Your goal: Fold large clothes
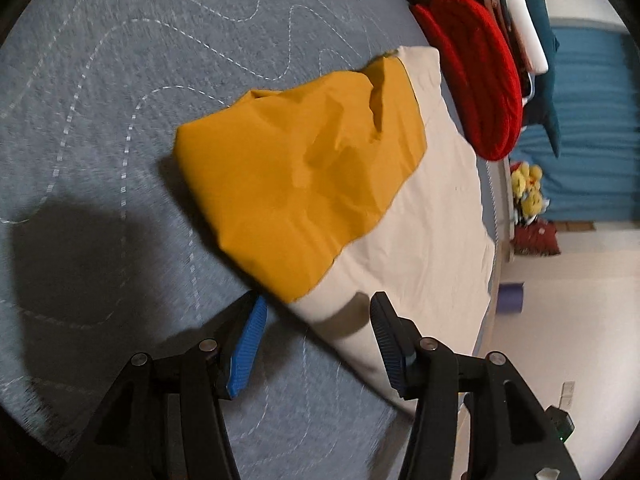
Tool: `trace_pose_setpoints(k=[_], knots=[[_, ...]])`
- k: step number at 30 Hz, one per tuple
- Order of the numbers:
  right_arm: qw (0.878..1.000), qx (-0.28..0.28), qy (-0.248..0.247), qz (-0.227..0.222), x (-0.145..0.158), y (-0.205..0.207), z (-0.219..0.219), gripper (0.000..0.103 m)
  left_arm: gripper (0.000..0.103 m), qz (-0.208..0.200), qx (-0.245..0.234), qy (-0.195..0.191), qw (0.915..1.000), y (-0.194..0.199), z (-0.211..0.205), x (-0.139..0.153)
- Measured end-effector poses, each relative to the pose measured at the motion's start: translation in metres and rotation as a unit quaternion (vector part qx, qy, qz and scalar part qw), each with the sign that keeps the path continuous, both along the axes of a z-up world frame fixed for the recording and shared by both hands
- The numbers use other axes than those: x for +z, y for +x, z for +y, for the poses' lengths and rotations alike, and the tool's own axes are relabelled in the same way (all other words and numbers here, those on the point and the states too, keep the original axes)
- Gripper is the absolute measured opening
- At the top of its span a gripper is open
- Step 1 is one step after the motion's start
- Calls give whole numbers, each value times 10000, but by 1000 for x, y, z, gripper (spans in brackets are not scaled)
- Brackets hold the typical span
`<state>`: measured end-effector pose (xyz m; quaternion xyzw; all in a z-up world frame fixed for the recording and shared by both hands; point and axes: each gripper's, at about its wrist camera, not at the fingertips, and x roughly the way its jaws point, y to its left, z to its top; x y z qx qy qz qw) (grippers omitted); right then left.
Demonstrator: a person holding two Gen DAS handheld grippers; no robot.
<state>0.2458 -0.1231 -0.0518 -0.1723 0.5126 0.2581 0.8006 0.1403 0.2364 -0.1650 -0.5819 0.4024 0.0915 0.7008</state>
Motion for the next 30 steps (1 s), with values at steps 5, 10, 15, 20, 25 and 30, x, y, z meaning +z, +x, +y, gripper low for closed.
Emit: trace_pose_setpoints(k=[5, 10, 15, 20, 25, 30], knots=[[9998, -64, 73, 189, -8, 10, 9, 10, 52, -283, 254, 126, 9992, 12, 2, -3], [9994, -67, 54, 343, -15, 16, 11, 10, 55, -540, 462, 418, 9966, 27, 1, -3], [9992, -58, 88, 375, -16, 17, 12, 10, 54, -735, 685, 612, 9931, 39, -2, -4], [9992, -30, 226, 335, -15, 18, 14, 10, 16, -800, 577, 826, 9917, 46, -2, 5], [9986, 83, 444, 266, -12, 18, 28, 10, 12, -911, 361, 1452, 9845, 45, -7, 55], [9974, 291, 624, 233, -10, 15, 48, 10, 11, -585, 177, 1938, 9791, 30, 11, 100]])
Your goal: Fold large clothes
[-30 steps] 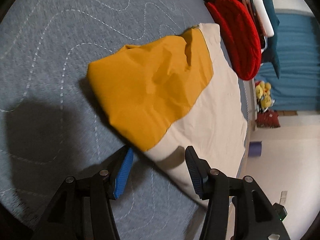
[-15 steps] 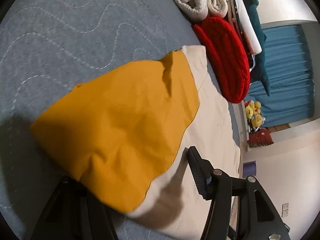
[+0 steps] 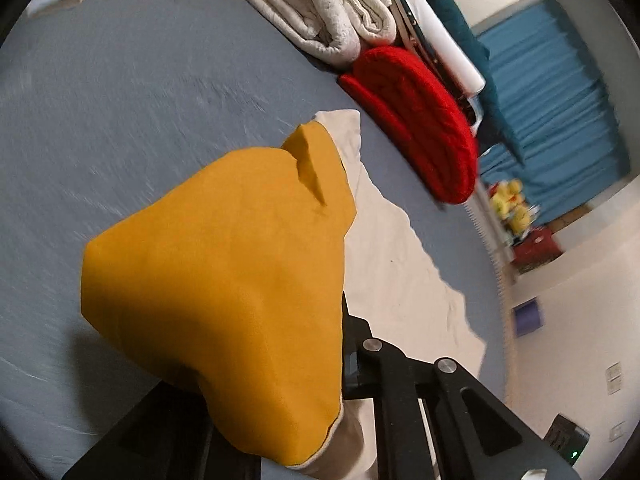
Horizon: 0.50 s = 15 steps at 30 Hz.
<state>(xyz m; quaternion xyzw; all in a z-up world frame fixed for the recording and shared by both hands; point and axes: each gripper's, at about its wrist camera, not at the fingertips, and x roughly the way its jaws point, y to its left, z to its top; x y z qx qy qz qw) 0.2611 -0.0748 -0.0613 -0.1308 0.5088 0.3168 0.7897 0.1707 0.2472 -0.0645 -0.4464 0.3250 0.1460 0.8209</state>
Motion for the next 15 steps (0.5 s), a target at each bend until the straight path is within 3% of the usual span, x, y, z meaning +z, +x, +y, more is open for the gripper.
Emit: trace_pose_setpoints(k=[3, 7, 12, 15], knots=[[9992, 214, 308, 113, 7, -5, 9, 10, 11, 472, -501, 431, 9967, -4, 9, 26], [9924, 775, 768, 573, 3, -19, 34, 10, 11, 543, -1023, 911, 9891, -15, 9, 53], [9917, 606, 24, 1137, -58, -15, 61, 10, 11, 590, -1503, 1512, 9752, -13, -21, 41], [9915, 423, -254, 1207, -79, -10, 64, 10, 11, 614, -1412, 1624, 9746, -8, -34, 41]])
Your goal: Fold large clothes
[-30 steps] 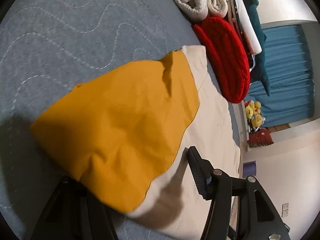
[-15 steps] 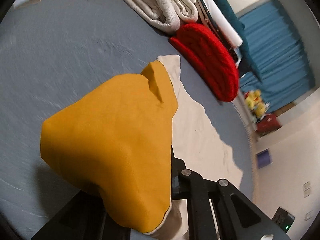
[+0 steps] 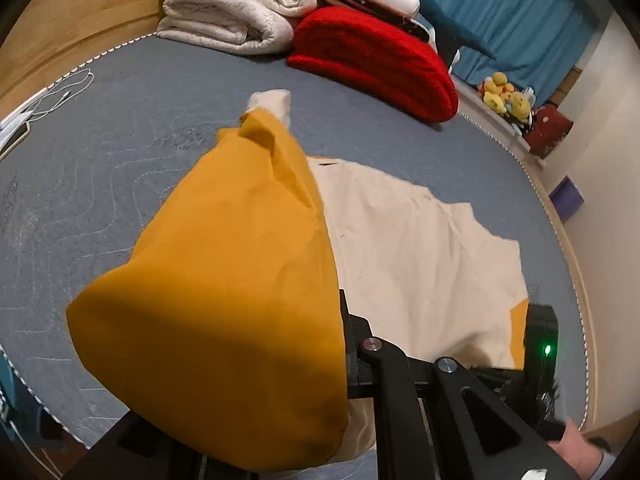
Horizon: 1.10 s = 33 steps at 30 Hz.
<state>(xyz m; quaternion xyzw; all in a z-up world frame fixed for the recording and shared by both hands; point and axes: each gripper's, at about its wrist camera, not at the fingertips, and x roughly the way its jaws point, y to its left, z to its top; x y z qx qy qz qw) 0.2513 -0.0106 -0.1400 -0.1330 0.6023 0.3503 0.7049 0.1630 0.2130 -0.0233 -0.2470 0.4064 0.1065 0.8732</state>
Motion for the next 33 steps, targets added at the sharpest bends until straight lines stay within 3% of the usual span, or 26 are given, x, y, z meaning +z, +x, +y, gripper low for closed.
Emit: trace_pose_setpoints(k=[4, 9, 13, 15, 18, 19, 21, 24, 27, 30, 33], knots=[[9991, -7, 34, -412, 21, -3, -5, 10, 11, -170, -230, 295, 9992, 8, -20, 17], [9871, -502, 535, -1426, 93, 7, -46, 10, 11, -387, -589, 538, 9961, 20, -64, 37], [9559, -593, 781, -2769, 181, -2, -103, 12, 10, -592, -1138, 808, 9884, 35, -119, 56], [9439, -586, 843, -3139, 215, -3, -127, 15, 10, -685, -1445, 954, 9825, 43, -149, 62], [9271, -770, 678, -3604, 251, -2, -173, 38, 10, -758, -1936, 1073, 9723, 53, -198, 67], [9236, -915, 637, -3667, 256, -2, -192, 46, 10, -763, -2117, 1141, 9676, 56, -216, 66], [9203, -1391, 656, -3596, 257, -3, -224, 46, 10, -747, -2407, 1234, 9598, 62, -244, 64], [9267, -2111, 590, -3053, 245, 3, -265, 46, 10, -566, -3003, 1279, 9435, 74, -292, 50], [9167, -2311, 677, -3188, 255, 1, -276, 46, 14, -189, -3426, 1308, 9301, 83, -329, 23], [9275, -2305, 511, -2897, 243, 6, -274, 46, 26, 447, -3967, 1190, 9091, 87, -353, -4], [9342, -2402, 603, -2569, 236, 11, -279, 46, 32, 616, -4039, 627, 9106, 85, -341, -1]])
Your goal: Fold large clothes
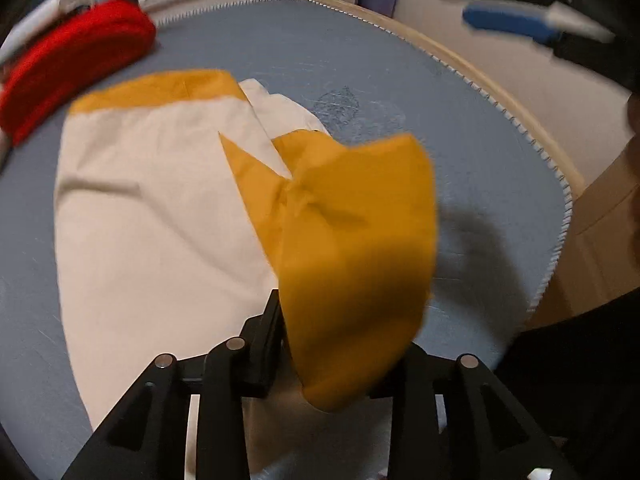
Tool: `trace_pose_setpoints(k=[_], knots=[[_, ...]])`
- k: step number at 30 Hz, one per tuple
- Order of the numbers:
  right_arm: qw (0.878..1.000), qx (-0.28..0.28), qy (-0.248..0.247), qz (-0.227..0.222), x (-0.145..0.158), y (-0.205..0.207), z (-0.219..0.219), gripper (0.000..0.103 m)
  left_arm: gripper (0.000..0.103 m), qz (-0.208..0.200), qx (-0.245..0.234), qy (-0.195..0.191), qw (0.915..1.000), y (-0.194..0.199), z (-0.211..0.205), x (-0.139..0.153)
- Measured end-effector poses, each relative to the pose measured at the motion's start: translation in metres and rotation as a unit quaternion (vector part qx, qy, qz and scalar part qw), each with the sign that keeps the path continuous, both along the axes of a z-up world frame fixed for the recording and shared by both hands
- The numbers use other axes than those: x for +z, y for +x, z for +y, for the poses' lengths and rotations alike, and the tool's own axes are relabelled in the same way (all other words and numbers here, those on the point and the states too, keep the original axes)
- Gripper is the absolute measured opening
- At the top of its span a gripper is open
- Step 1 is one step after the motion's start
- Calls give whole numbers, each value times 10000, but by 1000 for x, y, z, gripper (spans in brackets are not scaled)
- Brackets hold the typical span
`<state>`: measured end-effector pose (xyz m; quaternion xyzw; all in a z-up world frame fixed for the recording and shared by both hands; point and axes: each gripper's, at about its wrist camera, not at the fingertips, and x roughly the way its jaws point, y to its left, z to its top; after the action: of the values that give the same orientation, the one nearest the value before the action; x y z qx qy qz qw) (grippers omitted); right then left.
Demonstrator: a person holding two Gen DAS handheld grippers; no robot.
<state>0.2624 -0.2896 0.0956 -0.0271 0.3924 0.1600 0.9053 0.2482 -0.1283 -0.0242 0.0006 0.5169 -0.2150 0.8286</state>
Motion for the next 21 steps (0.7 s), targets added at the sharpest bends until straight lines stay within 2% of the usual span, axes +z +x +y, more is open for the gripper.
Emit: trace_pose_setpoints(k=[2, 4, 5, 7, 10, 13, 17, 18, 20, 21], knots=[[9993, 10, 214, 297, -8, 8, -11, 46, 40, 23, -34, -544, 9985, -5, 15, 18], [9970, 36, 437, 635, -20, 15, -14, 46, 49, 29, -96, -1154, 9933, -11, 34, 38], [9958, 59, 530, 751, -25, 22, -15, 46, 54, 36, -105, -1356, 9907, -16, 41, 43], [9909, 157, 749, 1105, -39, 28, -9, 46, 54, -84, 55, -1558, 9877, -27, 59, 55], [9796, 268, 944, 1752, -67, 33, 7, 47, 54, -174, 543, -1504, 9870, -28, 86, 61], [9697, 175, 614, 2357, -104, 39, 22, 47, 54, 10, 1303, -1242, 9837, -28, 119, 50], [9512, -3, 8, 3087, -153, 44, 36, 46, 54, 409, 1889, -802, 9779, -28, 152, 29], [9501, 18, -112, 3119, -158, 43, 39, 43, 54, 516, 1970, -657, 9768, -28, 156, 24], [9537, 248, -393, 2973, -159, 41, 52, 11, 54, 690, 2069, -460, 9748, -29, 163, 16], [9565, 325, -450, 2864, -156, 39, 56, 9, 54, 769, 2120, -427, 9733, -29, 165, 13]])
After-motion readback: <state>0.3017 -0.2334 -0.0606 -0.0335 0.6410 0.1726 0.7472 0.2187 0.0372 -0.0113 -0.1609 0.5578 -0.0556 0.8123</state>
